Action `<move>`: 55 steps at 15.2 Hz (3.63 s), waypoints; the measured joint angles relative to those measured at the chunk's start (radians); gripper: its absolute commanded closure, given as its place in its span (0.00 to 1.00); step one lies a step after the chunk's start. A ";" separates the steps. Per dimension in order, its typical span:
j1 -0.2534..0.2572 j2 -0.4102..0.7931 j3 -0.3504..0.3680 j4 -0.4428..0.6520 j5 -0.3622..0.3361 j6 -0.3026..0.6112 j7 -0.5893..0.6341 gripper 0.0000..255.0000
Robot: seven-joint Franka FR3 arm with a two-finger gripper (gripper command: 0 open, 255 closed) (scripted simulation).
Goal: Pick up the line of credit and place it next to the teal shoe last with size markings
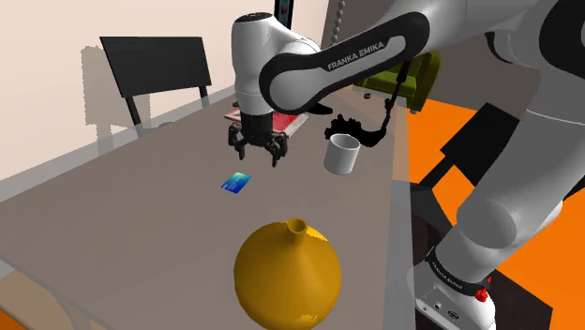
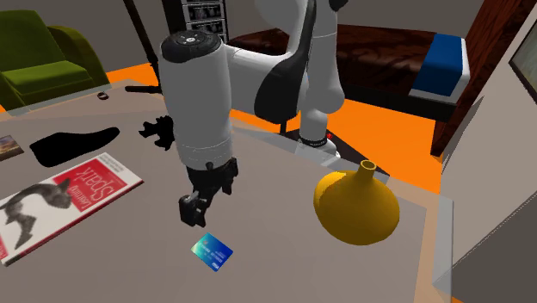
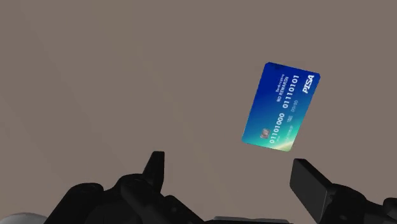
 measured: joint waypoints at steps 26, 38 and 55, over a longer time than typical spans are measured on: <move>0.126 0.281 -0.103 0.155 -0.230 0.022 0.289 1.00; 0.110 0.230 -0.078 0.197 -0.180 -0.058 0.249 1.00; 0.094 0.149 -0.045 0.330 -0.103 -0.242 0.179 1.00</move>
